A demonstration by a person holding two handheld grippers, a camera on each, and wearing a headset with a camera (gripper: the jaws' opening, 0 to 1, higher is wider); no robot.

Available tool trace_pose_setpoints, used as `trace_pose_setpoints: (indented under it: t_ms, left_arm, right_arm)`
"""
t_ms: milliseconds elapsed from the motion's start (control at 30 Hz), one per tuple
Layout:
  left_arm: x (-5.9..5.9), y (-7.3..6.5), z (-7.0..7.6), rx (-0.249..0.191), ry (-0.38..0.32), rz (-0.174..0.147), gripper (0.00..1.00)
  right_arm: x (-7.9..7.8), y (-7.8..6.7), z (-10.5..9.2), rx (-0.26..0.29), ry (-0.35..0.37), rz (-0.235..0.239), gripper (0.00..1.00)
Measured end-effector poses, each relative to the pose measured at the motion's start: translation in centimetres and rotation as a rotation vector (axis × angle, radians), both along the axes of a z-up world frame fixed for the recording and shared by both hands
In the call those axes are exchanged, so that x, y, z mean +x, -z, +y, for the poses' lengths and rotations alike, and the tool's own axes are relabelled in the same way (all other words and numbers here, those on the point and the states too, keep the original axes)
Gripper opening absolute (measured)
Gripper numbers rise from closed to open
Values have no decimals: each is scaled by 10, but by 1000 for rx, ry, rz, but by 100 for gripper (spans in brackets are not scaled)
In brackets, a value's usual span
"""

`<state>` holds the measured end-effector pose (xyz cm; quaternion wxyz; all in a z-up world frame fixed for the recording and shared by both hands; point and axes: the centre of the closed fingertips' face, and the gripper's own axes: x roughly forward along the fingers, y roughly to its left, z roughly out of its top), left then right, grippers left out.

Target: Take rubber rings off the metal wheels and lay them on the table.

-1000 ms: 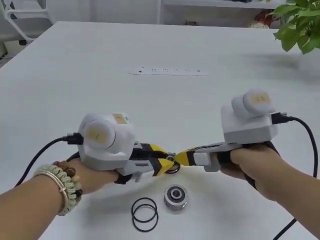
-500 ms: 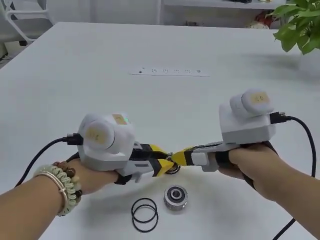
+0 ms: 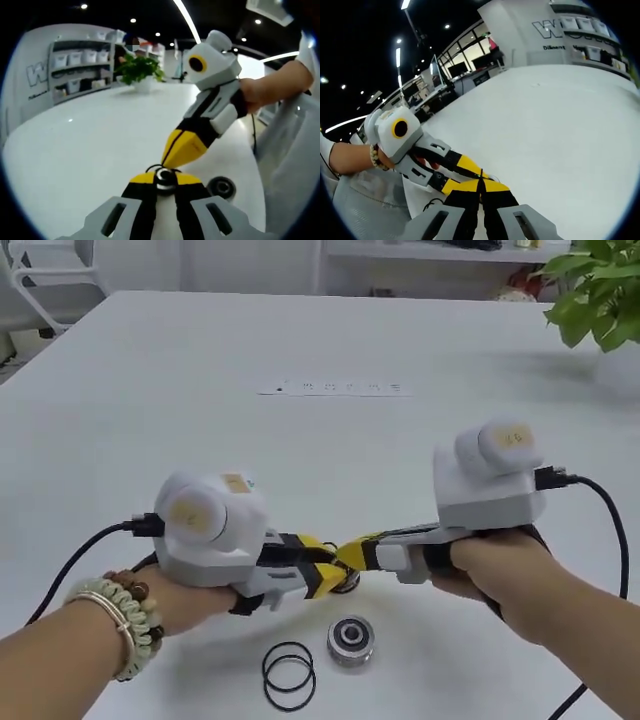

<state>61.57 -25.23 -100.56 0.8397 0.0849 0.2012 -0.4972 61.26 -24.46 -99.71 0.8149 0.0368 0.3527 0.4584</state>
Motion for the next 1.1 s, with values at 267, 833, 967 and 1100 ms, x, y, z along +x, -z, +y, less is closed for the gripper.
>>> trace_pose_setpoints:
  t_ms: [267, 833, 967, 1100]
  left_arm:
    - [1, -2, -1, -37, -33, 82, 15]
    - [12, -50, 28, 41, -46, 29, 38]
    - [6, -69, 25, 83, -11, -46, 43]
    - [-2, -95, 15, 8, 8, -63, 46]
  right_arm:
    - [2, 3, -5, -20, 14, 4, 0]
    - [0, -11, 0, -1, 0, -31, 0]
    - [-1, -18, 4, 23, -5, -33, 0]
    - [-3, -23, 6, 24, -12, -42, 0]
